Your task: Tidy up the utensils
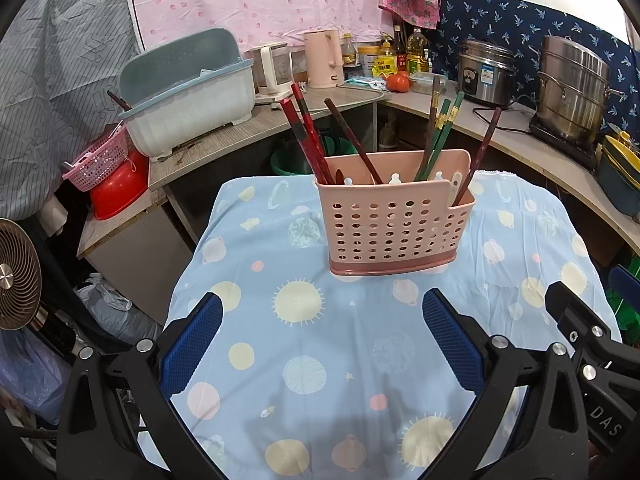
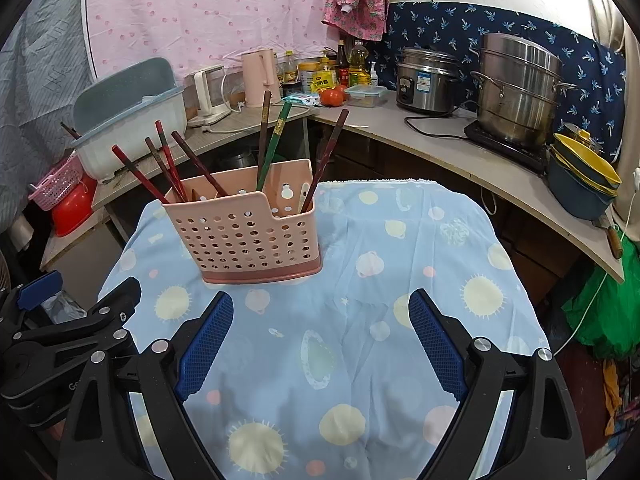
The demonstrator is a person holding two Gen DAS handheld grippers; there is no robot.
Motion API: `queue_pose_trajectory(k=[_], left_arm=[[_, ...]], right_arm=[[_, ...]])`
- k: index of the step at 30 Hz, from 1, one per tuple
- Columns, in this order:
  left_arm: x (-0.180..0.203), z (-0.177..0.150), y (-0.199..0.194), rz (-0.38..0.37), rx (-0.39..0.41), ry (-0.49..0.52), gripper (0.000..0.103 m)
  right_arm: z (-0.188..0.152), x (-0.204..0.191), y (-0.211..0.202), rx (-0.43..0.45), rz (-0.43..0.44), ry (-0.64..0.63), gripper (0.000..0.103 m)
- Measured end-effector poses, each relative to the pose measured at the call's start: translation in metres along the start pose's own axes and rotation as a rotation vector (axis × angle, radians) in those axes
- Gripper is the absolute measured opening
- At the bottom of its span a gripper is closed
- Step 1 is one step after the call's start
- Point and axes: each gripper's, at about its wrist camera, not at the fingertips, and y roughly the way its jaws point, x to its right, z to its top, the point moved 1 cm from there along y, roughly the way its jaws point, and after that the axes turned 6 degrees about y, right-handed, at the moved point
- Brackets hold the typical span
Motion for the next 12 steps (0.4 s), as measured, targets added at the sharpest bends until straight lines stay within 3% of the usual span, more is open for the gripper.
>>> queue_pose_trajectory(k=[12], left_arm=[[0.0001,-0.0015,0.0035,-0.006,0.002,-0.004,0.095]], right_arm=[[-0.0009,-0.0012,0.0011,0.001,-0.006,-0.003,0.086]])
